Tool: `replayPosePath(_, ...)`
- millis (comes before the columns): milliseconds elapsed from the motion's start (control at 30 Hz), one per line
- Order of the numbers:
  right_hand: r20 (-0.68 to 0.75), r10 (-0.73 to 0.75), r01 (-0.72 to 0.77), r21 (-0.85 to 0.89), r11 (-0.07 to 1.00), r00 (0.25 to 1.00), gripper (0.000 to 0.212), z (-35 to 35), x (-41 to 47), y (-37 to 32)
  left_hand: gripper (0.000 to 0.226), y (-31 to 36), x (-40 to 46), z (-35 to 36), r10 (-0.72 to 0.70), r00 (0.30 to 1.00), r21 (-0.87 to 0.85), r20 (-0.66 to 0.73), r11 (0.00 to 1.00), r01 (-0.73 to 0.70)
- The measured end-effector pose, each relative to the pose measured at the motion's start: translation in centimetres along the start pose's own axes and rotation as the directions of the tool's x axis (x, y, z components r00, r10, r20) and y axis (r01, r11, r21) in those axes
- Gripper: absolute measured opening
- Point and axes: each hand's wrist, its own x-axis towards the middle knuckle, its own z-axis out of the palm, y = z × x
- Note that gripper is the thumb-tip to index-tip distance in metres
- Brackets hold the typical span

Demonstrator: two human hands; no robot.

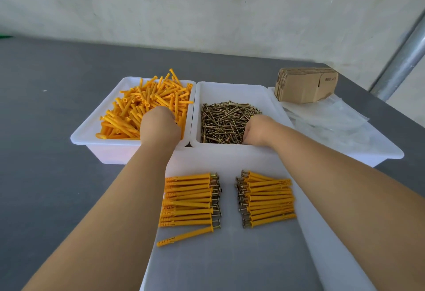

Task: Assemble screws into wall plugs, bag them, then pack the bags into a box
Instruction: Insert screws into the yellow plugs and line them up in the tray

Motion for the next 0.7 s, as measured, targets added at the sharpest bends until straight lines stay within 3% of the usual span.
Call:
replayPosePath(133,-0.24,0.031,-0.035,-0.01,0.999,0.97,0.025,0.5,-0.1,0.3,0.035,-0.1,0.1,0.3,0.111,0.978,-0.163,-0.178,0.976,-0.141)
replayPosePath(233,-0.203,0.09,-0.099,-0.035,0.994,0.975,0.045,0.0,-0.4,0.5,0.032,0.3,-0.3,0.2,0.173,0.96,-0.33,-0.221,0.913,-0.241)
replayPosePath(300,-0.209,0.089,-0.105,-0.066,0.992,0.974,0.047,0.0,-0.3,0.6,0.042,0.6,-0.9,-0.1,0.205,0.951,-0.475,-0.229,0.83,-0.294)
replayPosePath(367,-0.312,0.041,-0.04,0.012,0.999,0.949,0.042,0.4,-0.5,1.3,0.055,0.6,-1.2,-0.2,0.221,0.951,-0.578,-0.216,0.756,-0.307)
replayPosePath(400,-0.379,0.031,0.024,0.139,0.99,0.925,0.04,0.8,-0.6,1.8,0.057,0.6,-1.3,-0.2,0.232,0.951,-0.607,-0.205,0.731,-0.31)
replayPosePath(433,-0.432,0.046,0.108,0.325,0.939,0.901,0.038,1.1,-0.8,2.3,0.056,0.7,-1.4,-0.2,0.243,0.948,-0.628,-0.206,0.71,-0.319)
replayPosePath(500,-0.492,0.149,0.254,0.657,0.709,0.858,0.032,1.1,-1.7,2.9,0.047,0.7,-1.6,-0.3,0.264,0.937,-0.63,-0.227,0.694,-0.348)
replayPosePath(533,-0.521,0.21,0.307,0.732,0.608,0.827,0.029,0.8,-2.2,3.1,0.042,0.6,-1.6,-0.3,0.276,0.93,-0.623,-0.241,0.691,-0.367)
replayPosePath(633,-0.614,0.361,0.378,0.75,0.543,0.702,0.032,-0.3,-3.5,3.7,0.022,1.0,-2.0,-0.2,0.298,0.914,-0.607,-0.276,0.683,-0.406)
replayPosePath(700,-0.528,0.411,0.38,0.839,0.39,0.743,0.035,-0.8,-4.6,3.9,0.017,1.5,-2.3,-0.1,0.307,0.908,-0.634,-0.286,0.65,-0.42)
